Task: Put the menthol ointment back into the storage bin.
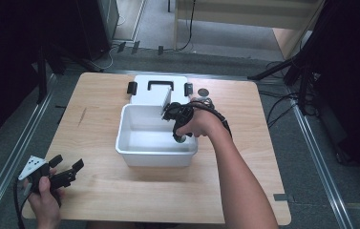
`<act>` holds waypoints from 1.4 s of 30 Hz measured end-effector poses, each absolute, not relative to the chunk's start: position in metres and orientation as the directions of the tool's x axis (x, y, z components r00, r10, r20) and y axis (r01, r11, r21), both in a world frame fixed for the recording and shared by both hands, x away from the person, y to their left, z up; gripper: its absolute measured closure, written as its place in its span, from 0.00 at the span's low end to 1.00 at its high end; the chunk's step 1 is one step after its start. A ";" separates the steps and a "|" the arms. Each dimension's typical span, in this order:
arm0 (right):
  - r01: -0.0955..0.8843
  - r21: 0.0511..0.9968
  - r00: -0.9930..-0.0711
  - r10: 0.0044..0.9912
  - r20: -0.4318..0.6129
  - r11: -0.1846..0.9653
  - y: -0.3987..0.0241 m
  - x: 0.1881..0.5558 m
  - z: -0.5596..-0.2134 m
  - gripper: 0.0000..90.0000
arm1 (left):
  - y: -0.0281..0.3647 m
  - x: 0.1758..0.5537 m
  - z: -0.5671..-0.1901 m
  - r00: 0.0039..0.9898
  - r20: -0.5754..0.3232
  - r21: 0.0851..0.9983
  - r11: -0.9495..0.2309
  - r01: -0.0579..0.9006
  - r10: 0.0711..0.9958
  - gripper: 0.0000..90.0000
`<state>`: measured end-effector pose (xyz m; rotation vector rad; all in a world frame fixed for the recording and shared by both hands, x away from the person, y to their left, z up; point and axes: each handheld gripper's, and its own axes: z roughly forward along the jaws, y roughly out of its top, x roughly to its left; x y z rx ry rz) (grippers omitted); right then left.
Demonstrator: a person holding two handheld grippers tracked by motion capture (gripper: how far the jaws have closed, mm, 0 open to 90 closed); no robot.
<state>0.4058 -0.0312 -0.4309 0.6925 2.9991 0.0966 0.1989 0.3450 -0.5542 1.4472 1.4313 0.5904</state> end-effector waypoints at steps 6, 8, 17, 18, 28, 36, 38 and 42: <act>0.423 0.068 -0.904 0.426 -0.042 0.904 -0.028 0.406 -0.440 0.57 | 0.345 0.199 -0.554 0.188 -0.286 0.867 0.170 0.468 0.940 0.08; 0.421 0.062 -0.904 0.424 -0.048 0.905 -0.026 0.405 -0.442 0.57 | 0.345 0.199 -0.554 0.187 -0.287 0.867 0.171 0.468 0.940 0.07; 0.411 0.060 -0.909 0.414 -0.055 0.910 -0.024 0.403 -0.443 0.57 | 0.345 0.199 -0.554 0.186 -0.288 0.866 0.172 0.470 0.939 0.08; 0.411 0.060 -0.909 0.414 -0.055 0.910 -0.024 0.403 -0.443 0.57 | 0.345 0.199 -0.554 0.186 -0.288 0.866 0.172 0.470 0.939 0.08; 0.376 0.021 -0.925 0.377 -0.046 0.926 -0.018 0.400 -0.456 0.57 | 0.345 0.199 -0.554 0.187 -0.288 0.865 0.172 0.471 0.939 0.08; 0.342 -0.040 -0.938 0.338 -0.071 0.939 -0.014 0.396 -0.468 0.57 | 0.345 0.199 -0.554 0.187 -0.289 0.866 0.174 0.469 0.939 0.08; 0.346 -0.033 -0.935 0.342 -0.090 0.938 -0.013 0.396 -0.468 0.57 | 0.344 0.199 -0.554 0.187 -0.287 0.867 0.172 0.467 0.939 0.08; 0.354 -0.023 -0.933 0.351 -0.083 0.935 -0.014 0.396 -0.467 0.54 | 0.344 0.199 -0.554 0.187 -0.287 0.867 0.172 0.467 0.940 0.07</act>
